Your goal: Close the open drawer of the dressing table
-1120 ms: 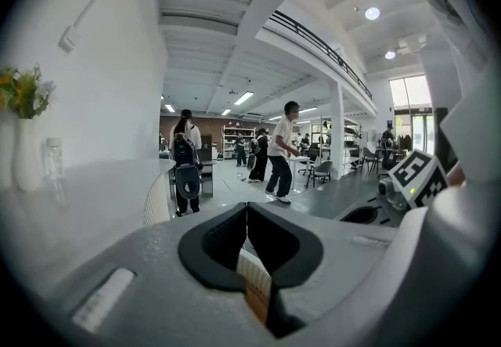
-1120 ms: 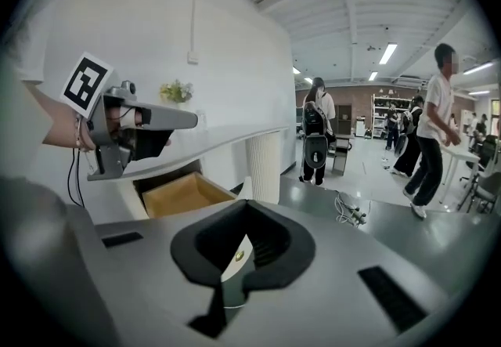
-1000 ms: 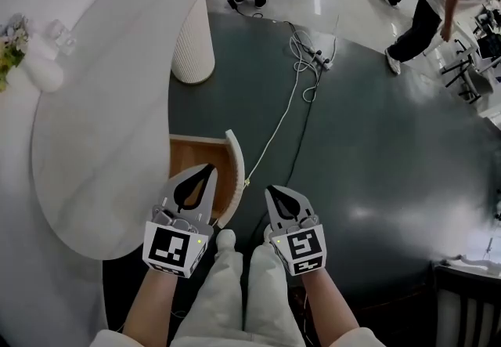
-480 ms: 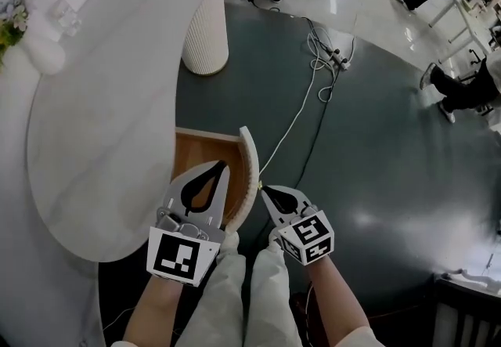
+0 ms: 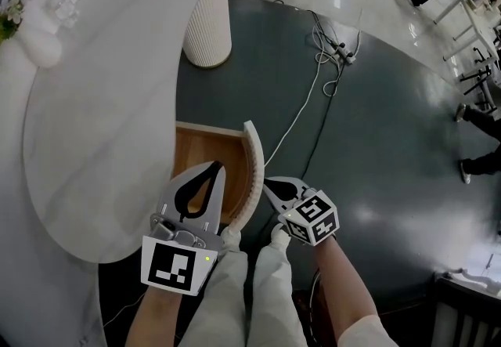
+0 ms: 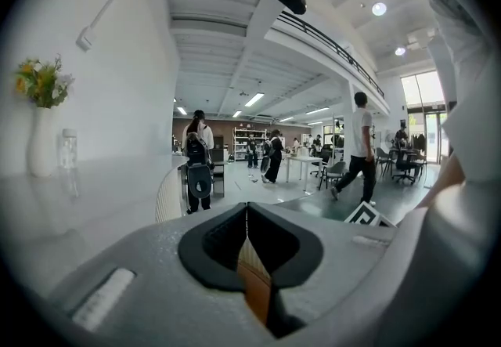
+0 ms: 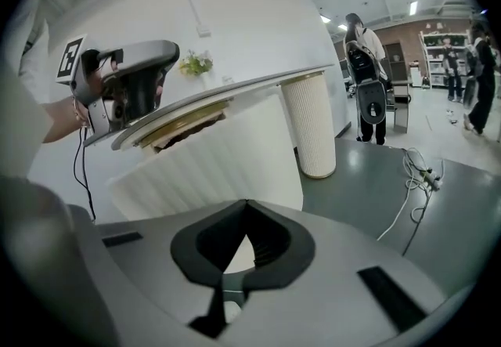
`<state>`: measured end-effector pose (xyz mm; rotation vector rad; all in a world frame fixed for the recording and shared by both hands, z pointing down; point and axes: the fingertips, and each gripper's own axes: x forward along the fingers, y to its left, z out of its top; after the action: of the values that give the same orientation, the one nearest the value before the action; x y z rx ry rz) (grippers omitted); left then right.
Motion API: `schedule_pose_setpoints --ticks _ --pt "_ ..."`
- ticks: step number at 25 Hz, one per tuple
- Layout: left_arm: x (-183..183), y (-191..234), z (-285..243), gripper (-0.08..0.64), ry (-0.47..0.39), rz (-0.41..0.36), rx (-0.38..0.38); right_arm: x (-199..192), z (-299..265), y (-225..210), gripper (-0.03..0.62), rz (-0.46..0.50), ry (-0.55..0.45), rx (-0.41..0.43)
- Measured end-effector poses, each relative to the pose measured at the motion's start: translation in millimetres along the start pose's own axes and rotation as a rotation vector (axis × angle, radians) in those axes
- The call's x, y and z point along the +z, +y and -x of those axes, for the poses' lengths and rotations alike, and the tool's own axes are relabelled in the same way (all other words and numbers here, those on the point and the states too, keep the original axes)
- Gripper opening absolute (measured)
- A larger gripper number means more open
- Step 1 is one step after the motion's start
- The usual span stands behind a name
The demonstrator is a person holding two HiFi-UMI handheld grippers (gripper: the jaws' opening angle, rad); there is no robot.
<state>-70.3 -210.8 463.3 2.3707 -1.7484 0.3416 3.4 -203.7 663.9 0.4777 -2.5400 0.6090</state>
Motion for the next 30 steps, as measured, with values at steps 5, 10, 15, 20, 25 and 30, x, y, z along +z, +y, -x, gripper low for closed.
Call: schedule_pose_setpoints --ticks 5,10,15,20,25,30 --pt "3 9 8 0.017 0.005 -0.002 0.017 2 -2 2 0.0 0.013 -0.007 0.021" --pt "2 18 18 0.017 0.021 -0.005 0.054 4 -7 10 0.0 0.022 -0.016 0.042" --pt "3 32 23 0.017 0.007 -0.032 0.082 9 -20 17 0.0 0.032 -0.022 0.065" --pt "2 49 35 0.017 0.004 -0.031 0.117 15 -31 27 0.0 0.053 -0.018 0.091" --pt "2 58 44 0.017 0.006 -0.03 0.133 17 -45 32 0.0 0.063 -0.011 0.103" --pt "0 72 53 0.017 0.017 -0.042 0.162 23 -57 39 0.0 0.055 -0.016 0.119"
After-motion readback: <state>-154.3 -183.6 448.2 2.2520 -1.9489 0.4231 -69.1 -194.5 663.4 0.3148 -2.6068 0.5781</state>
